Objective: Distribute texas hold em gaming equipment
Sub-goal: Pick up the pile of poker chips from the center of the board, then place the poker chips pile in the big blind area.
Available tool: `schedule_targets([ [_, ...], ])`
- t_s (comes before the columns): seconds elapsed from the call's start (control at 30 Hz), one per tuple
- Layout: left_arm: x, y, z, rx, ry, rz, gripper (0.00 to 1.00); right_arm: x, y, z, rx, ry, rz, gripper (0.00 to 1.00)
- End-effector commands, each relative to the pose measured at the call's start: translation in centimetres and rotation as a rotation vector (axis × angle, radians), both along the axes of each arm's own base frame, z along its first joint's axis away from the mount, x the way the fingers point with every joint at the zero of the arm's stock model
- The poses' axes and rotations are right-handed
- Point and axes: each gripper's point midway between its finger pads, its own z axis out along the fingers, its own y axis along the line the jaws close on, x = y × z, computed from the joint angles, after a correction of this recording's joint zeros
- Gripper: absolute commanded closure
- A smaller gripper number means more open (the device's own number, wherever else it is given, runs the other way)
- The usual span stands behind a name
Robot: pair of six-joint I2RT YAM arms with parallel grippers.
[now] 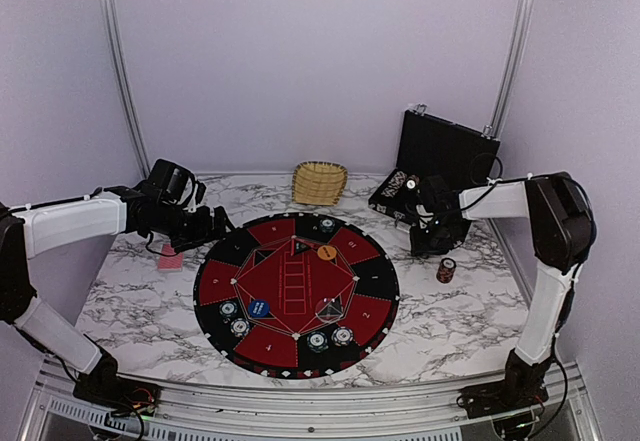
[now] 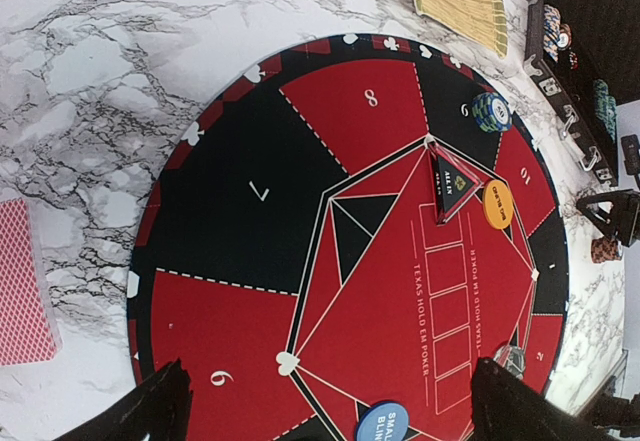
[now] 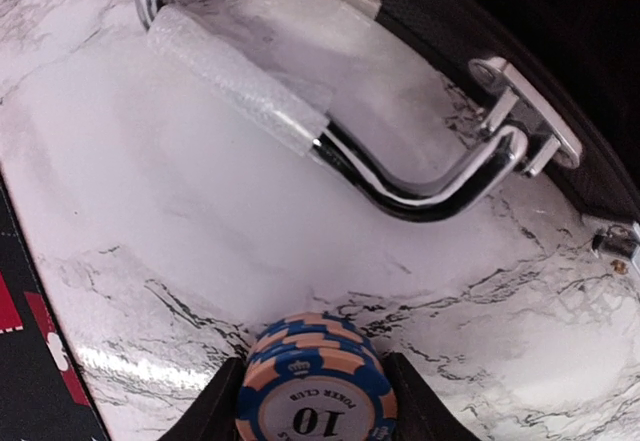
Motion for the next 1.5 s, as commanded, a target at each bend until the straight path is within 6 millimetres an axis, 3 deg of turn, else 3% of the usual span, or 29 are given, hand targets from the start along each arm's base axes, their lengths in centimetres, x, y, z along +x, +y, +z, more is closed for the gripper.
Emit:
schedule_targets([
  [0.0, -0.4, 0.2, 0.4, 0.009, -0.006, -0.004, 0.01, -0.4, -0.2, 0.8, 0.005, 0.005, -0.014, 0.59],
  [0.37, -0.5, 0.5, 0.5, 0.016, -0.014, -0.001, 0.01, 0.8, 1.6, 3.3, -0.007, -0.046, 0.002, 0.65],
  [0.67, -0.6, 1.1, 0.2, 0.016, -0.01, 0.006, 0.01, 1.2, 4.8, 5.1, -0.006, -0.077, 0.048, 0.65],
  [1.03, -0.8, 1.7, 0.0, 0.009, -0.008, 0.002, 0.01, 3.4, 12.3, 6.6, -0.012, -0.118, 0.171, 0.65],
  [1.47, -1.3, 2.0, -0.6, 0.002, 0.007, -0.014, 0.01, 6.4, 23.3, 6.8, -0.03, -0.158, 0.356, 0.65],
])
